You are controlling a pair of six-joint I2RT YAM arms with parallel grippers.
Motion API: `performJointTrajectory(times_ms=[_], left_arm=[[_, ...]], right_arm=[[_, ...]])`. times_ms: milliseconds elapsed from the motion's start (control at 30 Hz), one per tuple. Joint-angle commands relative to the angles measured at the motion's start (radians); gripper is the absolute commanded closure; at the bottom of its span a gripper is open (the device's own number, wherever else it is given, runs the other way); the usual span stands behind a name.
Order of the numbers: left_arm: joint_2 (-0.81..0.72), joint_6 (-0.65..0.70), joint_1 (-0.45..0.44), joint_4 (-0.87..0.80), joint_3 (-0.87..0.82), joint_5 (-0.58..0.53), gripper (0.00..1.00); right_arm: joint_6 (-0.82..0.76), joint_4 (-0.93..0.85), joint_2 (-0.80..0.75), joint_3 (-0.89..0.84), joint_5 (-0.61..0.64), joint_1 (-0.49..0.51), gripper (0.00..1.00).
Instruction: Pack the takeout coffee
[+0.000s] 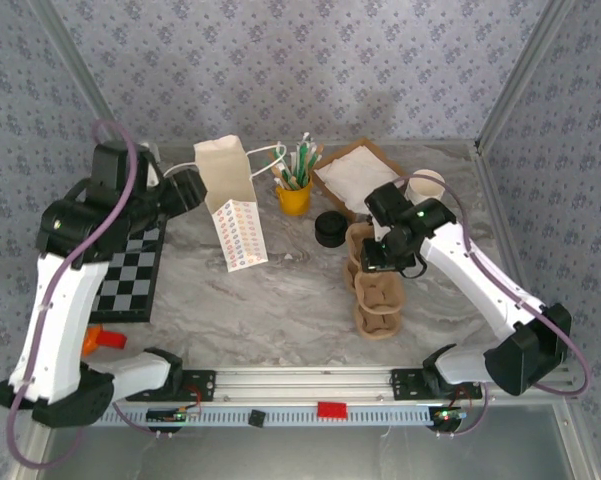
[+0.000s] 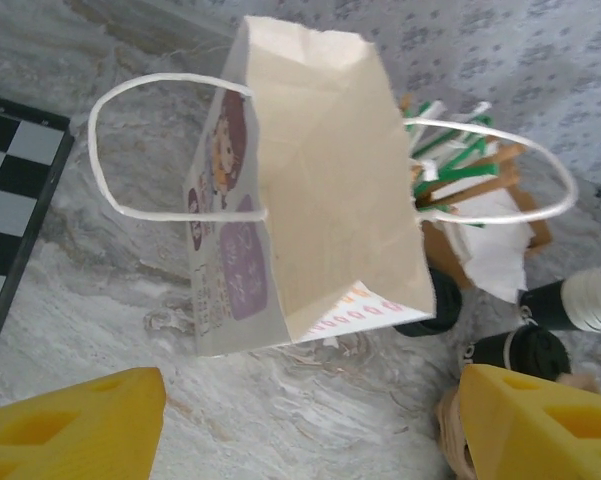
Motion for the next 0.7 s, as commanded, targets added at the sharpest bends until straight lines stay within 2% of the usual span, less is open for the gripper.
performJointTrajectory(times_ms=[0, 200, 433, 667], left_arm=[[0.1, 0.06, 0.061, -0.046, -0.01, 0.1, 0.25], [0.224, 0.137, 0.141, 0.025, 0.004, 0.202, 0.29], [0.372, 0.213, 0.185, 0.008, 0.107, 0.231, 0.4], [0.455, 0.237, 0.186, 0.023, 0.14, 0.222, 0.62]], right_arm=[[0.01, -0.077, 0.015, 0.078, 0.024, 0.009, 0.69], [0.059, -0.096, 0.018, 0.112, 0.021, 0.026, 0.68], [0.085, -0.102, 0.046, 0.161, 0.006, 0.048, 0.68], [0.047, -0.155, 0.086, 0.221, -0.023, 0.049, 0.68]])
